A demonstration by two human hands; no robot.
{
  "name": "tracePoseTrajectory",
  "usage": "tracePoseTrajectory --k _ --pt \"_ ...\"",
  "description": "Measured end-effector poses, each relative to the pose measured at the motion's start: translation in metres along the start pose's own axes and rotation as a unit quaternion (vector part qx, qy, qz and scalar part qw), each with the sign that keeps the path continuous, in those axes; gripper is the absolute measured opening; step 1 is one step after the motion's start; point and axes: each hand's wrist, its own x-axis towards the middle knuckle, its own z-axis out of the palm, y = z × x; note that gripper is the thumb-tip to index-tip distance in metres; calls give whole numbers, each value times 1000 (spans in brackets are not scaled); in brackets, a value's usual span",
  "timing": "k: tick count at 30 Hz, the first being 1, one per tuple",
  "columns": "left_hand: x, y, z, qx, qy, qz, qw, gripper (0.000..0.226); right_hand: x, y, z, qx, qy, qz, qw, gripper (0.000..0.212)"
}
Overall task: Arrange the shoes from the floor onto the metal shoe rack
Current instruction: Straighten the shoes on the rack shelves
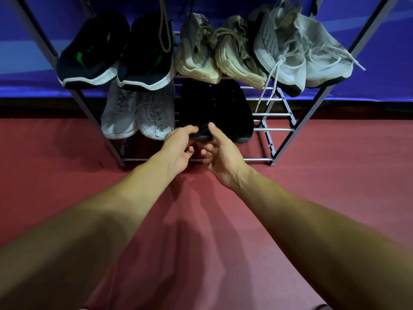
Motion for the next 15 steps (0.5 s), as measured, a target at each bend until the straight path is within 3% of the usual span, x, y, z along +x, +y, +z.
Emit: tracePoseTrajectory --k 3,9,15 --pt "9 -2 -5 -31 11 -24 999 8 10 2 -5 2 90 2 996 57" --pt "20 -10 -7 -47 6 -48 998 7 22 1 -28 -54 286 -61 955 32" --pt "24 -14 -7 0 -59 -70 996 32 31 -7 -25 15 280 -91 955 10"
